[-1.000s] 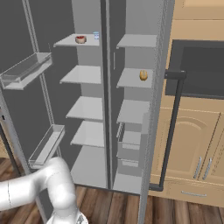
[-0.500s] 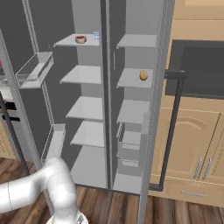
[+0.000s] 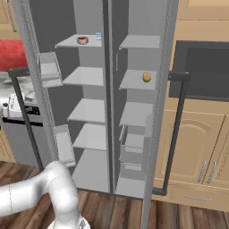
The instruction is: Pick up the frozen steak from the freezer, place it on any shelf in the fridge, and close the fridge and freezer doors when done.
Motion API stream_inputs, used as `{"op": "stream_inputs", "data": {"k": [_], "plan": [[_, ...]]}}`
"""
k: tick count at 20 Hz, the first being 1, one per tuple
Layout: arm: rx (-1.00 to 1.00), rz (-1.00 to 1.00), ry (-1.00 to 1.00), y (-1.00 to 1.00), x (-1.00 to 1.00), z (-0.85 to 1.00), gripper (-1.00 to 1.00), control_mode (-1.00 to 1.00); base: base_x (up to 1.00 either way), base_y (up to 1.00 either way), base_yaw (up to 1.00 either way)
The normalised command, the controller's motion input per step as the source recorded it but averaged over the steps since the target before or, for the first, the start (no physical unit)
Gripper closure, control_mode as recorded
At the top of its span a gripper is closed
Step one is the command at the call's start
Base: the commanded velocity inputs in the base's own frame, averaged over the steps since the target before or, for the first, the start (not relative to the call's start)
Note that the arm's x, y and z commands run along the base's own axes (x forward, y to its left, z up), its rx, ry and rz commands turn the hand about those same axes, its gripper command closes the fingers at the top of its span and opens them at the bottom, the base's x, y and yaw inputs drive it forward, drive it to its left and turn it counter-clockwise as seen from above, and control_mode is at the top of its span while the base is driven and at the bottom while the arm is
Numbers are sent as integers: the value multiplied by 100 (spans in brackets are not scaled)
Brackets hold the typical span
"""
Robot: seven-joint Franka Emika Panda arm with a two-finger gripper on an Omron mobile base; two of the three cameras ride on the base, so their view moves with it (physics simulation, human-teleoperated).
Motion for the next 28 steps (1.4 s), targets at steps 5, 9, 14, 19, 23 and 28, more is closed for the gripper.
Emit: {"op": "stream_inputs", "data": {"k": [5, 9, 14, 19, 23, 28], "plan": [[0, -2, 0, -89, 81, 0, -100, -100, 0, 0, 0], [1, -1, 0, -81, 84, 0, -100, -100, 0, 0, 0], [3, 0, 0, -74, 83, 0, -100, -100, 0, 0, 0], [5, 0, 0, -62, 87, 0, -100, -100, 0, 0, 0], [4, 0, 0, -48, 67, 0, -100, -100, 0, 0, 0], [0, 1, 0, -9, 31, 0, -100, -100, 0, 0, 0]]}}
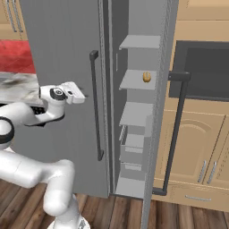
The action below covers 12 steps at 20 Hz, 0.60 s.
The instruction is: Pick up the frozen steak from the freezer, place it on any shelf in the fridge, and close the fridge and freezer doors when done.
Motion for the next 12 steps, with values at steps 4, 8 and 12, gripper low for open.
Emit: {"op": "stream_inputs", "data": {"k": [4, 8, 12], "plan": [[0, 0, 3, 0, 7, 0, -100, -100, 0, 0, 0], [0, 1, 0, 0, -67, 21, -100, -100, 0, 0, 0], [0, 6, 0, 5, -100, 66, -100, -100, 0, 0, 0]]}}
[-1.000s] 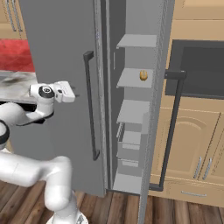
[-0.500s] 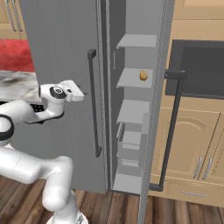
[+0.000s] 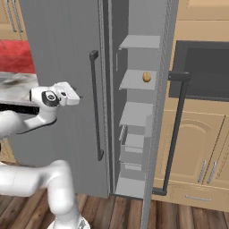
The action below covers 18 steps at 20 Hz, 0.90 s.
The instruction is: Pick up the frozen steak from the freezer, place it on any shelf in the fridge, and close the fridge and freezer doors when done.
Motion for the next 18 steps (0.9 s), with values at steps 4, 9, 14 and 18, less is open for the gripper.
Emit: {"op": "stream_inputs", "data": {"k": [4, 9, 14, 18], "plan": [[0, 15, 0, 14, -100, 93, -100, -100, 0, 0, 0], [0, 23, 0, 1, -100, 78, -100, -100, 0, 0, 0], [0, 27, 1, -9, -100, 41, -100, -100, 0, 0, 0], [0, 23, 18, -29, -100, 13, -100, -100, 0, 0, 0]]}}
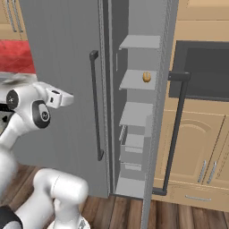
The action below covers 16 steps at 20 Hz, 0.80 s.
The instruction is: Pick up the frozen steak from the freezer, place it on any shelf in the fridge, and close the fridge and freezer doors when done.
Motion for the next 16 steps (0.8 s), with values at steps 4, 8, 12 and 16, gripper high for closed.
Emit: {"op": "stream_inputs", "data": {"k": [4, 8, 12, 16], "plan": [[-7, 18, 34, -31, -100, 0, -100, -100, 0, 0, 0], [-10, 9, 47, -24, -98, 0, -100, -100, 0, 0, 0], [-5, 2, 29, -11, -69, 0, -100, -100, 0, 0, 0], [0, 0, 0, 0, -5, 0, -100, -100, 0, 0, 0]]}}
